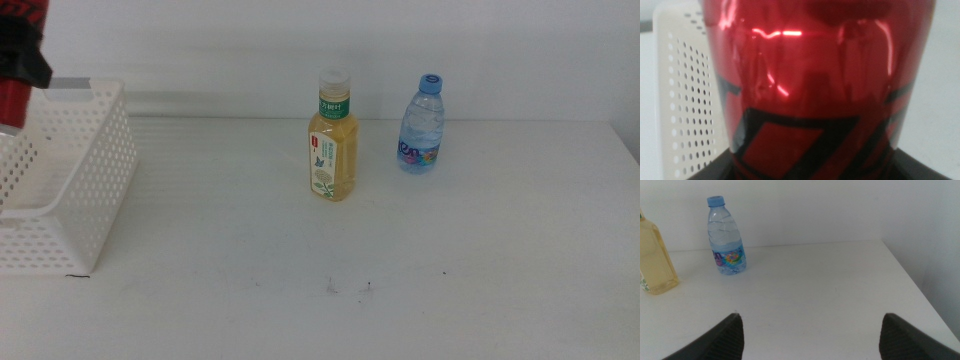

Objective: Use arms to grab the bottles and put them into the dustbin to the left of the table.

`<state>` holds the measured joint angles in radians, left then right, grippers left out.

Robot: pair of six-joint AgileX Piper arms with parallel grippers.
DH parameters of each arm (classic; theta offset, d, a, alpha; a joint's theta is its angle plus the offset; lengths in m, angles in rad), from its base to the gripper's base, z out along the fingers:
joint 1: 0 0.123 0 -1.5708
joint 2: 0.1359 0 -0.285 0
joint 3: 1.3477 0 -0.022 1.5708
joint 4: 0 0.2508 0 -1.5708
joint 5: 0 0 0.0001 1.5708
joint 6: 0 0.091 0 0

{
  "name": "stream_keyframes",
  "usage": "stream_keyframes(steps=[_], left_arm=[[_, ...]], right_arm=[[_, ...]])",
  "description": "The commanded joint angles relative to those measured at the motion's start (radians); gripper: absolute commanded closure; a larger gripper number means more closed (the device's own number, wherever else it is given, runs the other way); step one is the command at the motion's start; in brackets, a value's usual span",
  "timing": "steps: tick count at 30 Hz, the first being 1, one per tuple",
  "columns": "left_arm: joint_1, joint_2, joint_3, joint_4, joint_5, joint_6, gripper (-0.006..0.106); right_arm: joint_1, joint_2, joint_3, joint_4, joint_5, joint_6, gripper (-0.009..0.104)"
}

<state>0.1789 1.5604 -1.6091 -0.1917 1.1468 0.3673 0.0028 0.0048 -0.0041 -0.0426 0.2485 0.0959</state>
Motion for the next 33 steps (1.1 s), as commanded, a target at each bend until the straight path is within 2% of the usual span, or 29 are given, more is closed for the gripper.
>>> stream_keyframes(steps=[1, 7, 17, 22, 25, 28, 33], left_arm=[[0.04, 0.061, -0.093, -0.047, 0.056, 0.029, 0.089], [0.095, 0.219, -0.206, -0.02, 0.074, 0.029, 0.089], [0.111, 0.435, -0.209, 0.01, 0.074, 0.114, 0.089], [0.111, 0.492, -0.209, 0.037, 0.062, 0.104, 0.086], [0.111, 0.52, -0.207, 0.049, 0.061, 0.1, 0.078], [0.111, 0.546, -0.205, 0.049, 0.061, 0.104, 0.065], [0.111, 0.568, -0.205, 0.052, 0.05, 0.106, 0.036]], right_arm=[[-0.004, -0.005, 0.004, -0.005, -0.01, -0.003, 0.005], [-0.004, -0.005, 0.004, -0.005, -0.01, -0.003, 0.005], [-0.004, -0.005, 0.004, -0.005, -0.01, -0.003, 0.005], [-0.004, -0.005, 0.004, -0.005, -0.01, -0.003, 0.005], [-0.004, -0.005, 0.004, -0.005, -0.01, -0.003, 0.005], [-0.004, -0.005, 0.004, -0.005, -0.01, -0.003, 0.005], [-0.004, -0.005, 0.004, -0.005, -0.01, -0.003, 0.005]])
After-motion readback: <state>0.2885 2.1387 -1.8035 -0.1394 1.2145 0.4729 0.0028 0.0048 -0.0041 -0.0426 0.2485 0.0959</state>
